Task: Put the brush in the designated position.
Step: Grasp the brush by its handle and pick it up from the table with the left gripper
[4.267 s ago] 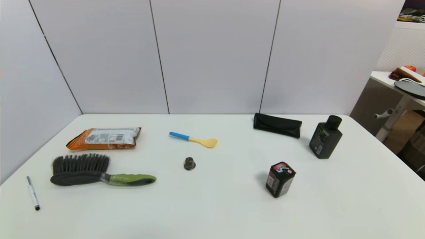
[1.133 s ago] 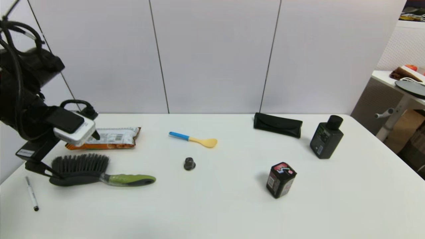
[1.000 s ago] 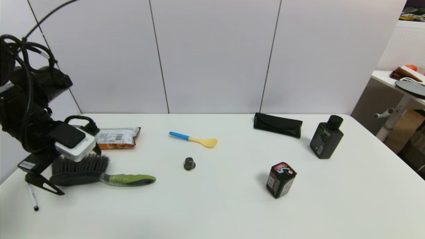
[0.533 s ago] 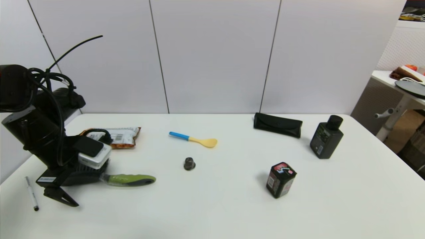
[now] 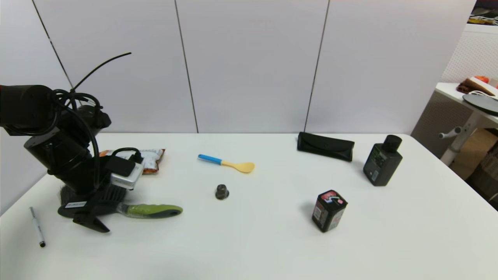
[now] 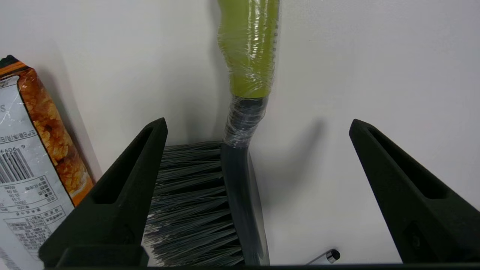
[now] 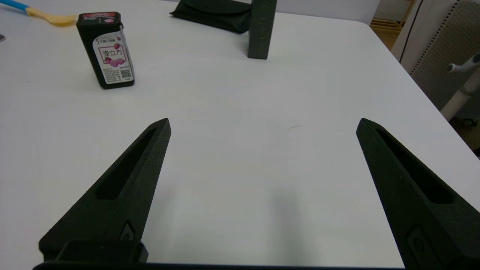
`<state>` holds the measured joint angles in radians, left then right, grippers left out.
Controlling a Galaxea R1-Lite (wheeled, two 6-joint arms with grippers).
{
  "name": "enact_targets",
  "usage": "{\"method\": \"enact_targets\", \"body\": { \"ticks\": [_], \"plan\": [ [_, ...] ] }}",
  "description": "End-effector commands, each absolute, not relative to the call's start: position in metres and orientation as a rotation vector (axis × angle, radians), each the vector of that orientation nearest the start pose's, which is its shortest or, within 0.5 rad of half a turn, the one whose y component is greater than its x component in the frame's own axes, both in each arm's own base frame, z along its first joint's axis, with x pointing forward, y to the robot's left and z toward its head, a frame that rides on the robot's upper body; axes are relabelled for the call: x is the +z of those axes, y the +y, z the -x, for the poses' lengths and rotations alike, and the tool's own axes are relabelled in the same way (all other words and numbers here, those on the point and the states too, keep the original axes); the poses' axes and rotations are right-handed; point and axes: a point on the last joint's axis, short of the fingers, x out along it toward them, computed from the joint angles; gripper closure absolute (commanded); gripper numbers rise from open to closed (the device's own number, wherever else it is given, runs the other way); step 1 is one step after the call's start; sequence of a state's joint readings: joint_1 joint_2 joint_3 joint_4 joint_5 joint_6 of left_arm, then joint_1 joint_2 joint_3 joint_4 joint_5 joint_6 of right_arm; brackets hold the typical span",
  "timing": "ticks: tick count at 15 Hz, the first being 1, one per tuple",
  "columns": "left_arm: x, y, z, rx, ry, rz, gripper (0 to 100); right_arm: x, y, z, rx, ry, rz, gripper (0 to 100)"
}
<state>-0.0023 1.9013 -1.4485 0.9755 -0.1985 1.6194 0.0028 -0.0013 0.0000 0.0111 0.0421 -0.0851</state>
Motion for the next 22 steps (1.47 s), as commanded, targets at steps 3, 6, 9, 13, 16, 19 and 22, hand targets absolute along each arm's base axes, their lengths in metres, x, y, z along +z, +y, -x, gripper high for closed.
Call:
{"method": "enact_targets", "body": {
  "ticks": [3,6,9,13,16,19,22],
  "plan": [
    [0.162,-0.009,-0.316,-1.251,0.932,-1.175,0,0.074,0.001,0.023,0.047,0.01,0.086,0],
    [0.158,-0.009,-0.32,-1.256,0.939,-1.167,0,0.074,0.001,0.023,0.047,0.01,0.086,0],
    [0.157,-0.009,-0.32,-1.258,0.944,-1.166,0,0.074,0.001,0.023,0.045,0.012,0.086,0],
    [0.157,-0.009,-0.319,-1.257,0.948,-1.166,0,0.074,0.001,0.023,0.047,0.01,0.086,0],
    [0.155,-0.009,-0.32,-1.261,0.957,-1.161,0,0.074,0.001,0.023,0.047,0.012,0.086,0],
    [0.151,-0.008,-0.321,-1.27,0.969,-1.158,0,0.074,0.001,0.023,0.047,0.01,0.086,0],
    [0.151,-0.008,-0.321,-1.269,0.969,-1.157,0,0.074,0.001,0.023,0.047,0.01,0.086,0]
  ]
}}
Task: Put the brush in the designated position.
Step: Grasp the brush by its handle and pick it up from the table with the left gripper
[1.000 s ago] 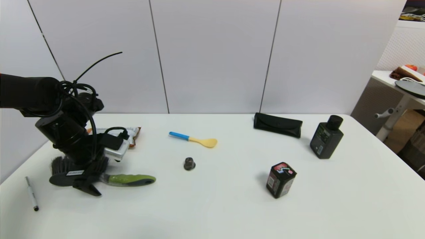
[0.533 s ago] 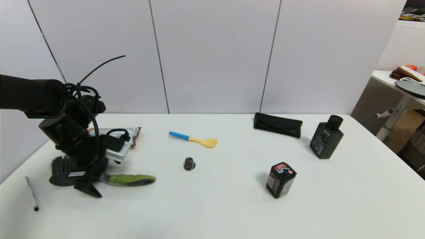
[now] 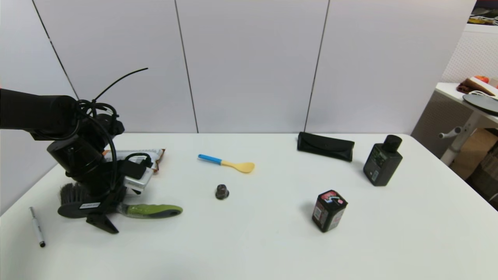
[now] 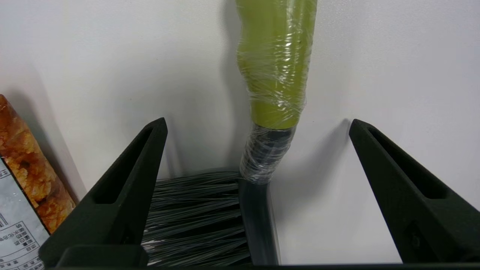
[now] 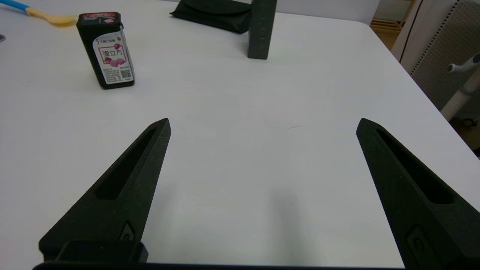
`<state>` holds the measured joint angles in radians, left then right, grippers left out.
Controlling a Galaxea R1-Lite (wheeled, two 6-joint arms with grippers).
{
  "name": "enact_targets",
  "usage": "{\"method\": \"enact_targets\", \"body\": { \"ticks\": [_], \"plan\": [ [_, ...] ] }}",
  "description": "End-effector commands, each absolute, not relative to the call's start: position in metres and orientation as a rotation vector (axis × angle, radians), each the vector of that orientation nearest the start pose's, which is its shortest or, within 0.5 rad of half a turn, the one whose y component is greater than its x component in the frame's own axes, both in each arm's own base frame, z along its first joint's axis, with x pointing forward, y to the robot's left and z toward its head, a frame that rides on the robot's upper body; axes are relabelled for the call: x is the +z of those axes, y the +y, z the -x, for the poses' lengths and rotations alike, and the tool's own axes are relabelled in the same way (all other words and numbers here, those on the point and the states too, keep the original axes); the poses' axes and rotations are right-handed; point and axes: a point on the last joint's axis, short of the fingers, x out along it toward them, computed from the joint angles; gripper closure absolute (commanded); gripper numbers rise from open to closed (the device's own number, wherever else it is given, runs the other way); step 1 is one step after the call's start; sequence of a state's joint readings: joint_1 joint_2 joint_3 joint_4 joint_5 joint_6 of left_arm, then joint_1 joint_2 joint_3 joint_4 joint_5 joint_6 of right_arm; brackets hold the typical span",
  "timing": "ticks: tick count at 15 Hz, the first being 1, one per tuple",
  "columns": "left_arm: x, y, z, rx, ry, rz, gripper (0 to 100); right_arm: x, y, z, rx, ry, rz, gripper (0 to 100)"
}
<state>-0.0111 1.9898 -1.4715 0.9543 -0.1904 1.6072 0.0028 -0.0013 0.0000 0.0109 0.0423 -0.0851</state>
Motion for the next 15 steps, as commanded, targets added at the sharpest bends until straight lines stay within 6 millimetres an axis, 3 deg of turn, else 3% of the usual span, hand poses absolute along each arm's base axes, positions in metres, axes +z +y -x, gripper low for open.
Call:
{"method": "enact_targets", "body": {
  "ticks": [1,5,6,15],
  "plan": [
    [0.1509,-0.0072,-0.3209,-1.268,0.97,-1.156,0,0.074,0.0009,0.0227,0.047,0.01,0.086,0],
    [0.1519,-0.0072,-0.3204,-1.266,0.968,-1.157,0,0.074,0.0009,0.0227,0.047,0.01,0.086,0],
    [0.1516,-0.0072,-0.3202,-1.267,0.969,-1.157,100,0.0738,0.0009,0.0227,0.047,0.012,0.086,0],
    [0.1444,-0.007,-0.3202,-1.287,0.997,-1.153,100,0.074,0.0009,0.0227,0.047,0.01,0.086,0]
  ]
}}
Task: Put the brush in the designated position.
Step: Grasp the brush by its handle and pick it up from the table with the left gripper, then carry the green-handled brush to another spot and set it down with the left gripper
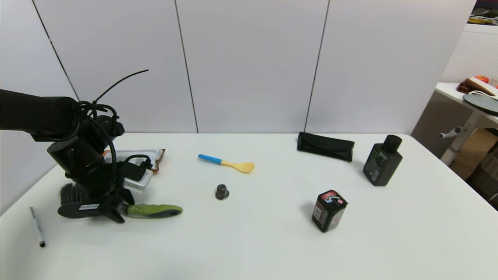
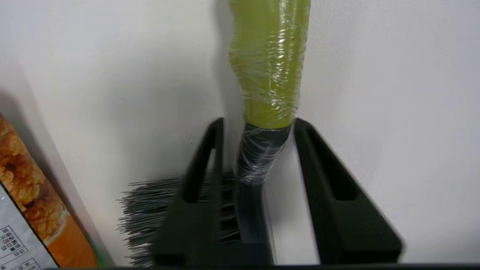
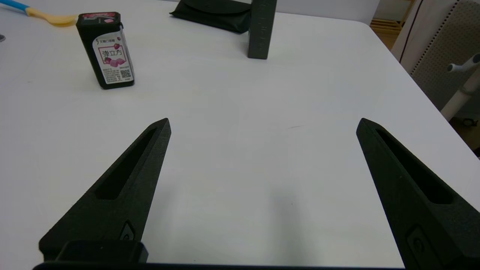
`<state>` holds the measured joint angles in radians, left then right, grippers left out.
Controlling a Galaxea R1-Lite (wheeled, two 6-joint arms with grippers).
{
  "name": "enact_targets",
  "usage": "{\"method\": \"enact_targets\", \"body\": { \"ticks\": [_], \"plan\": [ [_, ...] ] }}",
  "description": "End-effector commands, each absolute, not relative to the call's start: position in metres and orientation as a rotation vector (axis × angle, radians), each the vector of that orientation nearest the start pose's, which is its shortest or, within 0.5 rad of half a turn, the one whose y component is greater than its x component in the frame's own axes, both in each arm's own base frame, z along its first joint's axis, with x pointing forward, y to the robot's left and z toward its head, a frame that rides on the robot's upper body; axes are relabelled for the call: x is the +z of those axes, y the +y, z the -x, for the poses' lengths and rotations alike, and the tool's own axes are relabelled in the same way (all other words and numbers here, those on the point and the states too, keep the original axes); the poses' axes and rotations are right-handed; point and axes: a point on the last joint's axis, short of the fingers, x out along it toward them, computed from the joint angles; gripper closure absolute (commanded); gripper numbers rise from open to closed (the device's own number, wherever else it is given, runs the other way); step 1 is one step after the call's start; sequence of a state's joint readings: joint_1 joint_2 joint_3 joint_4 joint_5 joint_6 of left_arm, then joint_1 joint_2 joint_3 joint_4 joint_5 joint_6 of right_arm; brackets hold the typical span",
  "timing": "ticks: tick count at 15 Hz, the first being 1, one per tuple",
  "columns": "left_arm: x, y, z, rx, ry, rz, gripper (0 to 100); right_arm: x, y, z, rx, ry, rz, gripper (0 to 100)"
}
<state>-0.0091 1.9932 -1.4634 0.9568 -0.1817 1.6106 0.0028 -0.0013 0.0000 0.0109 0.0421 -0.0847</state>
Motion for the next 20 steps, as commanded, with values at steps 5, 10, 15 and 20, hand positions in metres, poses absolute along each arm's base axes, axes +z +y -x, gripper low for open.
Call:
{"method": "enact_targets", "body": {
  "ticks": [5,10,15,20],
  "plan": [
    [0.152,-0.007,-0.316,-1.275,0.976,-1.16,100,0.074,0.001,0.023,0.047,0.01,0.086,0],
    [0.234,-0.007,-0.278,-1.088,0.825,-1.229,100,0.074,0.001,0.023,0.047,0.01,0.086,0],
    [0.32,0.012,-0.269,-0.752,0.718,-1.227,100,0.074,0.001,0.023,0.047,0.01,0.086,0],
    [0.316,0.043,-0.276,-0.646,0.796,-1.159,100,0.074,0.001,0.023,0.047,0.01,0.086,0]
  ]
}}
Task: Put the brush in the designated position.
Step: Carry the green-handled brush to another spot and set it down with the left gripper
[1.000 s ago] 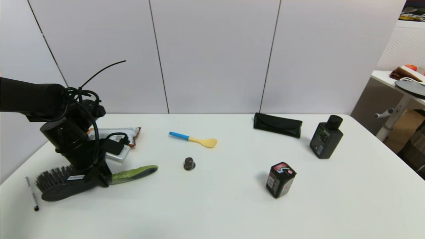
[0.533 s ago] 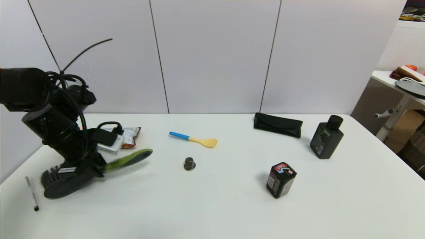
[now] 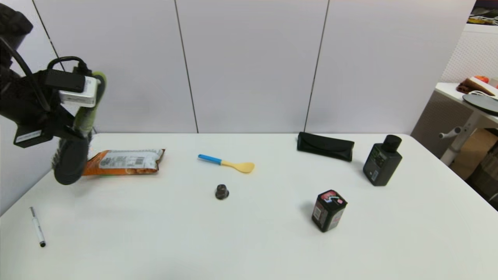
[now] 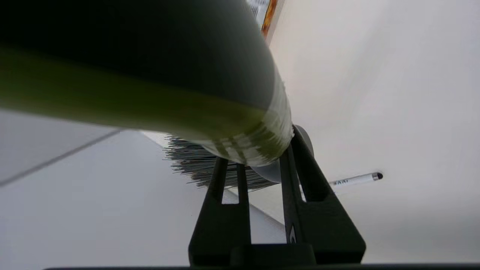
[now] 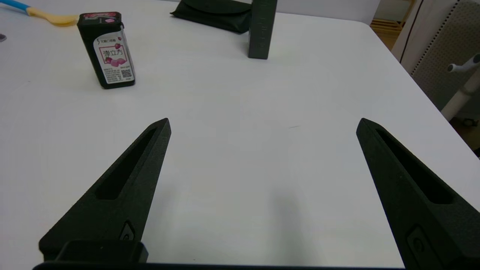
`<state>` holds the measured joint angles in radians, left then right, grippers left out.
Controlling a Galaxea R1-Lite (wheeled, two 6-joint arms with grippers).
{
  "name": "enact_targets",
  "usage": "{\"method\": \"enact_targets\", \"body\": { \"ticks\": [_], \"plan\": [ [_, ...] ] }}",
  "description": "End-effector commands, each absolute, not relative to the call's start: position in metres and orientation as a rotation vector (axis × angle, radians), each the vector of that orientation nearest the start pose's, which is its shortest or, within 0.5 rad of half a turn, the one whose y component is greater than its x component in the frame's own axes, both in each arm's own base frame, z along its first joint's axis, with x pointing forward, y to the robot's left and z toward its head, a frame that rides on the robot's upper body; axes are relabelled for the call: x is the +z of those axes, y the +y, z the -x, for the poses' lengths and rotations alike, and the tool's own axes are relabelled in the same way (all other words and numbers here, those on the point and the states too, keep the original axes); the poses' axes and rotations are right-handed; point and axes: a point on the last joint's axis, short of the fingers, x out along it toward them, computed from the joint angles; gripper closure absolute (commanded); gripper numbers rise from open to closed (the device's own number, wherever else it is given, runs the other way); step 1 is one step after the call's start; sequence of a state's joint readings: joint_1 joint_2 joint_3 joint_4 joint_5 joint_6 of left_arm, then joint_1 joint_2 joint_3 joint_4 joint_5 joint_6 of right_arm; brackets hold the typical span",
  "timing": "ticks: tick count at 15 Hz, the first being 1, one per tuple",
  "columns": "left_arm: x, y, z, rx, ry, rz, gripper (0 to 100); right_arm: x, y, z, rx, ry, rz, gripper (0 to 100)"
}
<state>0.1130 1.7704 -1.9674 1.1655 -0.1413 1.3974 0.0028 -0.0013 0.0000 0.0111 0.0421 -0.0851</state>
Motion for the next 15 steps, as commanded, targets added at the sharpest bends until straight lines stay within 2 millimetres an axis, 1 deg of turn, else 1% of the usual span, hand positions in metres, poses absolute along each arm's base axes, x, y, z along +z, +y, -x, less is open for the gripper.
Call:
{"method": "enact_targets", "body": {
  "ticks": [1,3,4,5,7,9,12,13,15],
  "plan": [
    [0.316,0.049,-0.277,-0.653,0.795,-1.198,100,0.074,0.001,0.023,0.047,0.01,0.086,0],
    [0.308,0.066,-0.288,-0.688,0.773,-1.34,100,0.074,0.001,0.023,0.047,0.01,0.086,0],
    [0.307,0.071,-0.296,-0.692,0.733,-1.423,100,0.074,0.001,0.023,0.047,0.01,0.086,0],
    [0.306,0.073,-0.301,-0.702,0.7,-1.496,100,0.074,0.001,0.023,0.047,0.01,0.086,0],
    [0.303,0.074,-0.306,-0.768,0.663,-1.638,100,0.074,0.001,0.023,0.047,0.01,0.086,0],
    [0.299,0.076,-0.309,-0.834,0.665,-1.788,100,0.074,0.001,0.023,0.047,0.01,0.086,0],
    [0.29,0.077,-0.318,-0.915,0.649,-1.902,100,0.074,0.001,0.023,0.047,0.01,0.086,0],
    [0.289,0.076,-0.324,-0.902,0.628,-1.957,100,0.074,0.001,0.023,0.047,0.012,0.086,0],
    [0.292,0.062,-0.337,-0.852,0.588,-2.066,100,0.074,0.001,0.023,0.047,0.01,0.086,0]
  ]
}}
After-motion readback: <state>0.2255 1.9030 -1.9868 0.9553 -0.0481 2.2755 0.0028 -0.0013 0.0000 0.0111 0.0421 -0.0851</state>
